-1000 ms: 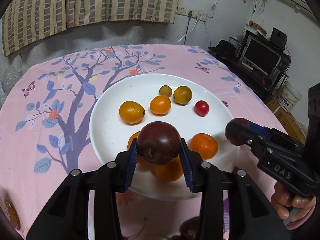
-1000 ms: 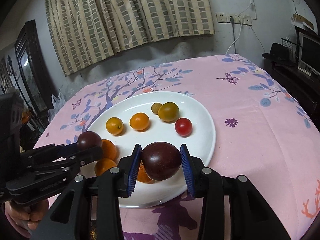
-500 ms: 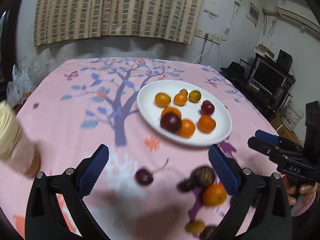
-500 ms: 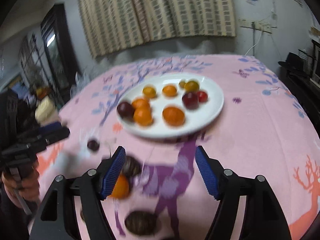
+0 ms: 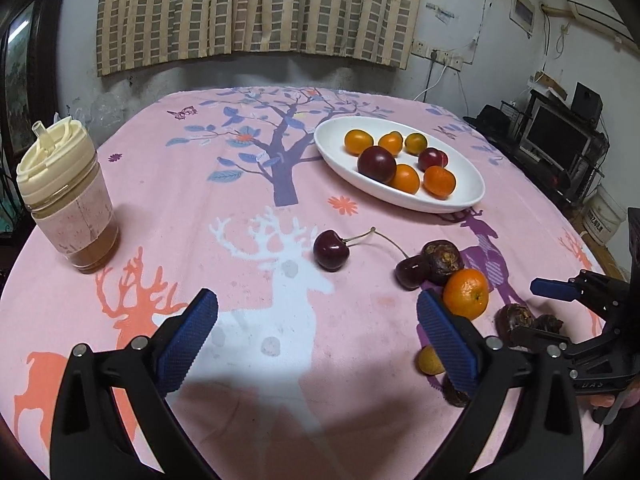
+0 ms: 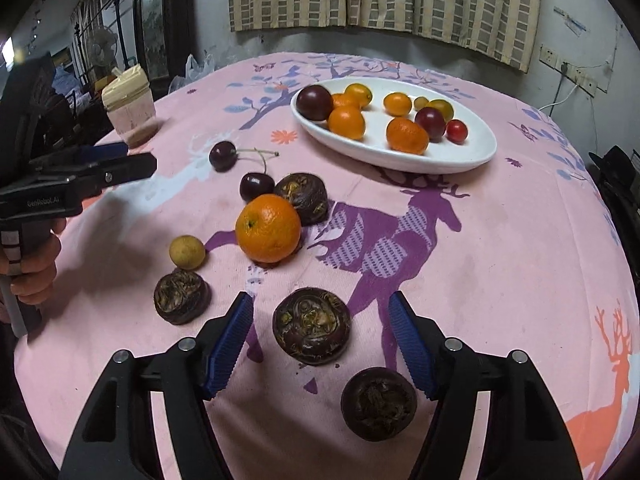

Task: Organize fruits
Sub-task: 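Carry both plums over the white plate and open both tools to release them, then grasp a brown mangosteen with the right tool while the left tool grasps another mangosteen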

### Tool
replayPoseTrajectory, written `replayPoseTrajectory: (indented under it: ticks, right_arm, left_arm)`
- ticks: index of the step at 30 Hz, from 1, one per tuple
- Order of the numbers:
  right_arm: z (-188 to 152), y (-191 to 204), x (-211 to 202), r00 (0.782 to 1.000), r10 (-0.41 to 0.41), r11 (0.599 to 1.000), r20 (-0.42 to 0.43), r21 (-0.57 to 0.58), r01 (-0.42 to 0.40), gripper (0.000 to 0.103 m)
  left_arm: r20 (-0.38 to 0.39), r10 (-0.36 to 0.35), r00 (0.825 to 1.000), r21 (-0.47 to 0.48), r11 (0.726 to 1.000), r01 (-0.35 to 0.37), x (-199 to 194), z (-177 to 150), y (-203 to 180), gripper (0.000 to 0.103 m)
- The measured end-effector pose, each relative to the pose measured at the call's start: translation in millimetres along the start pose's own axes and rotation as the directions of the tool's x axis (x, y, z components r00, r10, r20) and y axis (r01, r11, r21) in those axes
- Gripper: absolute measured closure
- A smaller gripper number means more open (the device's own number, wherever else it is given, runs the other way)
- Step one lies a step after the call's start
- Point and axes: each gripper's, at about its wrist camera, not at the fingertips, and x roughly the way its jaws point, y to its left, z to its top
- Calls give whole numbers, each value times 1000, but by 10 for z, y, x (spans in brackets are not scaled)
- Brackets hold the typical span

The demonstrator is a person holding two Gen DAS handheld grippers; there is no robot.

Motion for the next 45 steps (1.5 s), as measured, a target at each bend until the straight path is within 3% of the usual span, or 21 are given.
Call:
replayPoseTrajectory:
  ticks: [10, 15, 19, 21, 23, 24, 25, 26, 29, 32, 35, 45]
  right_arm:
    - [-21, 56, 62, 999, 0, 1000, -35, -25, -1, 44]
    - [-28, 43, 101, 998, 7, 1000, -58, -21, -9, 60]
    - [-31, 17, 77, 999, 16, 1000, -47, -7, -16, 61]
    - [-17, -37, 24, 999, 34, 999, -16, 23, -34, 61]
    - [11, -109, -50, 998, 50, 997, 27, 64, -52, 61]
    - [24, -145, -73, 998, 50, 995, 44, 82, -53, 61]
    - [32, -175, -88, 997, 49, 994, 53, 97, -54, 61]
    - [37, -210, -94, 997, 48, 992, 58, 117, -54, 61]
    - [43, -264, -77, 998, 35, 988, 51, 148, -42, 61]
    - [48, -274, -63, 998, 33, 988, 45, 152, -40, 61]
    - [51, -269, -69, 998, 36, 988, 50, 149, -43, 61]
    - [43, -253, -123, 997, 37, 988, 68, 145, -46, 61]
  left_arm:
    - [5, 18, 1000, 20, 1000, -19, 7, 10, -37, 5]
    - [4, 19, 1000, 20, 1000, -20, 12, 8, -39, 5]
    - [-7, 18, 1000, 21, 1000, -17, 23, 1, -44, 5]
    - [-20, -9, 1000, 23, 1000, 9, 23, -1, -56, 5]
    - [-66, -112, 992, 29, 993, 114, 23, -21, -93, 6]
    - [-98, -194, 976, 42, 979, 199, 10, -46, -146, 6]
    - [-116, -248, 962, 63, 965, 256, -15, -73, -205, 10]
    - [-127, -277, 952, 89, 953, 289, -40, -99, -269, 21]
    - [-183, -349, 919, 191, 905, 381, -112, -253, -510, 43]
    - [-244, -384, 891, 224, 871, 437, -112, -378, -658, 50]
    - [-275, -376, 885, 238, 865, 442, -84, -447, -729, 52]
    - [-308, -301, 902, 235, 895, 379, 115, -449, -793, 58]
